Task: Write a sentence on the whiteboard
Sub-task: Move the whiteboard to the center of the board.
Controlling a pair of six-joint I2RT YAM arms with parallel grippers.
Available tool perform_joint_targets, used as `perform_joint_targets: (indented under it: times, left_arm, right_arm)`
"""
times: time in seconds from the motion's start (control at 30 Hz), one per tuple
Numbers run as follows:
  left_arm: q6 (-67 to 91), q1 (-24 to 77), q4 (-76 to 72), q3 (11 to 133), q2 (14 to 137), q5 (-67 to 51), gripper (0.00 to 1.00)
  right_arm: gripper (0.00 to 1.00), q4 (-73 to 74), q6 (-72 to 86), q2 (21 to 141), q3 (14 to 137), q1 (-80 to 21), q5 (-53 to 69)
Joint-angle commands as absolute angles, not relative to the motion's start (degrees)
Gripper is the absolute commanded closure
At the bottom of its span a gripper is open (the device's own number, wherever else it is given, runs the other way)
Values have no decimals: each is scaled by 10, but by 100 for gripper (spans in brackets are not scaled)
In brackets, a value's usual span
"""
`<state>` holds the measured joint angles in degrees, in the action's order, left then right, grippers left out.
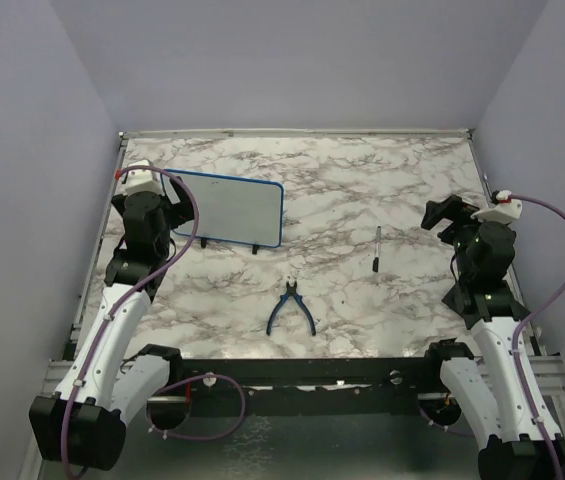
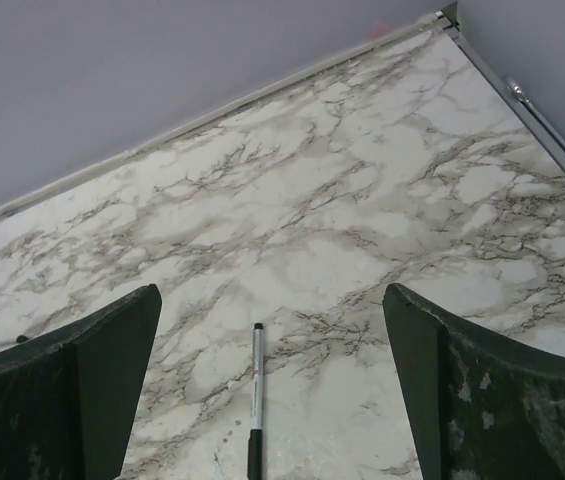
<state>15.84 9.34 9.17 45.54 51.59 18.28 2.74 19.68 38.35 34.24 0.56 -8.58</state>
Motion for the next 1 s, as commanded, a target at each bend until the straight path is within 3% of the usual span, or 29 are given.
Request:
perform_joint_targets:
  times: [0.0,0.5,0.8,0.97]
  left_arm:
    - [169,93,90,475,518,167,1]
    - [133,93,94,387,489,54,1]
    - [94,93,89,391,608,9,1]
    - [81,93,72,388,651,20,12]
  right_arm:
    - [2,36,200,379,356,7,-103]
    - [2,37,199,373,354,7,-94]
    - [2,40,199,363,345,7,-88]
    - [2,34,200,347,338,7,-82]
